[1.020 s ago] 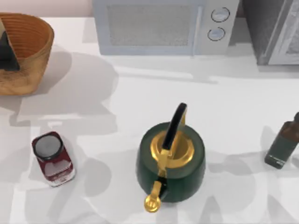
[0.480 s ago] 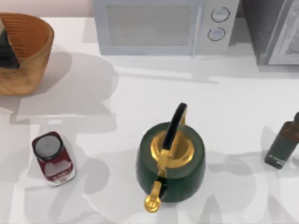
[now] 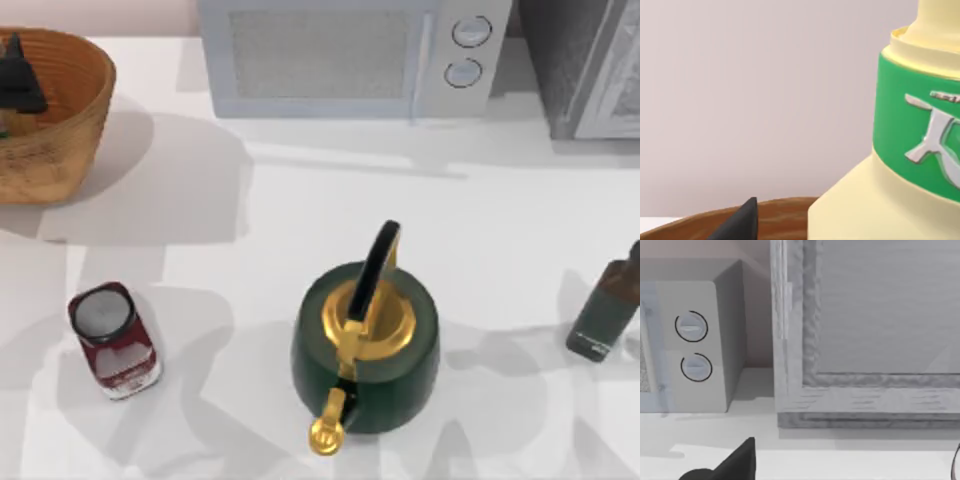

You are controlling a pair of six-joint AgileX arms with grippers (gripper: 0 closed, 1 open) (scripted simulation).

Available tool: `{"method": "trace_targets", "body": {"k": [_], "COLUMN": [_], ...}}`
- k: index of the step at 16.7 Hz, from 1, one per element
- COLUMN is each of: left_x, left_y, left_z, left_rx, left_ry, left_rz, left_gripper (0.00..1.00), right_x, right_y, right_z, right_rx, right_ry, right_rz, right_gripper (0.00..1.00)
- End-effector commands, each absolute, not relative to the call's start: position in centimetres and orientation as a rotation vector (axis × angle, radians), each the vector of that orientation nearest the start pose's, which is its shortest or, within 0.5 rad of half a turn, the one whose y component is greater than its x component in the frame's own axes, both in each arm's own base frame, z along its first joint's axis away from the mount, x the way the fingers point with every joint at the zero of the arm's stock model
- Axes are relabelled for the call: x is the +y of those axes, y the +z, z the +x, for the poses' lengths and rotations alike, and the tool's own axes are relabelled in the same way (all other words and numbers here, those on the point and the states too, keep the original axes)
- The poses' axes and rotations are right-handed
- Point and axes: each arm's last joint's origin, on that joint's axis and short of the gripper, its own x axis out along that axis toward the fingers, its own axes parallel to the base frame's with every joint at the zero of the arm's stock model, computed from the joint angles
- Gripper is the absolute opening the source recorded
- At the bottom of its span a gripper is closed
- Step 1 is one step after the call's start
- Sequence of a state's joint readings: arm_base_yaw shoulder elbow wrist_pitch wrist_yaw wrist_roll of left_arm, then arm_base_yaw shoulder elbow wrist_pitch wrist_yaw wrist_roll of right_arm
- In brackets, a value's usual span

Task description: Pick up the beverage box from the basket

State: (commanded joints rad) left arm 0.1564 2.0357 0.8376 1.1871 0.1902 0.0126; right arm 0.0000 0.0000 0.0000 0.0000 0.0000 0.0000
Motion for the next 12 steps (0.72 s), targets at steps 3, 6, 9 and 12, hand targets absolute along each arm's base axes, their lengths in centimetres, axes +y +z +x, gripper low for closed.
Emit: {"method": "trace_targets", "body": {"k": [3,6,9,12], "left_x": [5.75,5.75,5.75,5.75], "left_y": [12.73,12.73,12.73,12.73], "left_z": [38.83,38.83,38.83,38.83], "left_rx": [0.008,0.008,0.008,0.008], "left_ry": [-0.011,-0.011,-0.011,-0.011], "left_rz": [-0.003,-0.003,-0.003,-0.003], "left_gripper": [1.0,1.0,0.77,0.55], "right_x": [-0.12,-0.12,-0.12,-0.12], "right_y": [16.0,16.0,16.0,16.0], "right_z": [10.57,10.57,10.57,10.57], "right_rx": [0.0,0.0,0.0,0.0], "right_ry": [0.0,0.0,0.0,0.0], "right_rz": [0.0,0.0,0.0,0.0], "right_gripper": [1.0,1.0,1.0,1.0]}}
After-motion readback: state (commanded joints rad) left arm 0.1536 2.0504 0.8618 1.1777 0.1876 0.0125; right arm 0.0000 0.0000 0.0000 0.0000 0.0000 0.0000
